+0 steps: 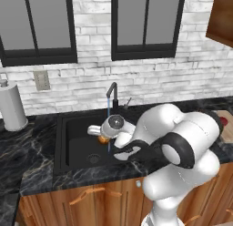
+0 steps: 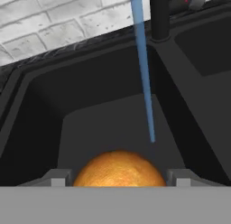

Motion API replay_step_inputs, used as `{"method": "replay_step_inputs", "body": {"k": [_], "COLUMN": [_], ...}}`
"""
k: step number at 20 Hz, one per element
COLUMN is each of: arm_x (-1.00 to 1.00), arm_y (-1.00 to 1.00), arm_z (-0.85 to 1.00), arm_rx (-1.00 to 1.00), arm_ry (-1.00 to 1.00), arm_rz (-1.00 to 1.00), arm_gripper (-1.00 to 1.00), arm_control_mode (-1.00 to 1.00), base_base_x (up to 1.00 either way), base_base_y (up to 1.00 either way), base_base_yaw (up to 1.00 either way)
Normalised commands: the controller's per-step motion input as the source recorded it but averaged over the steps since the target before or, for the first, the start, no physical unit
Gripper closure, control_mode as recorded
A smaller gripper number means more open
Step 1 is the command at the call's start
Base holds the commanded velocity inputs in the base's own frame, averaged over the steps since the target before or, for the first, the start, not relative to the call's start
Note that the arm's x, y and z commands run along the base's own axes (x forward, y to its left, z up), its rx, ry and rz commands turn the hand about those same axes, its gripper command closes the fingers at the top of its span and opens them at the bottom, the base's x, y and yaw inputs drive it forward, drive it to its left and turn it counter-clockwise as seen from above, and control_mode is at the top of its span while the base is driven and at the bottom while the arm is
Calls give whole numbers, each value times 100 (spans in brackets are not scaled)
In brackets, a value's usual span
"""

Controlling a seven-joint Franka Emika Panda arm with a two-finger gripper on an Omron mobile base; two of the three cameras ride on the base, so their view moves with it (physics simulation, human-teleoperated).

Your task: Pick the pear, pear, orange from the sink and place them on the cutting board to airdry. Then turn off the sink faucet.

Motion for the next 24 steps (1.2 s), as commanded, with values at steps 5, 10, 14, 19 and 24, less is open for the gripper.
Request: {"method": "replay_step_inputs", "body": {"k": [5, 10, 14, 19, 24], "arm_x": [-13, -4, -7, -45, -46], "arm_y": [-5, 2, 14, 14, -6], "arm_z": [100, 100, 100, 100, 100], "arm_rx": [7, 2, 0, 0, 0], "arm_ry": [24, 16, 10, 6, 1], "arm_rz": [0, 0, 0, 0, 0], "arm_gripper": [100, 100, 100, 100, 100], "arm_control_mode": [-100, -100, -100, -100, -100], "base_base_x": [0, 0, 0, 0, 0], "base_base_y": [0, 0, 0, 0, 0], "base_base_yaw": [0, 0, 0, 0, 0]}}
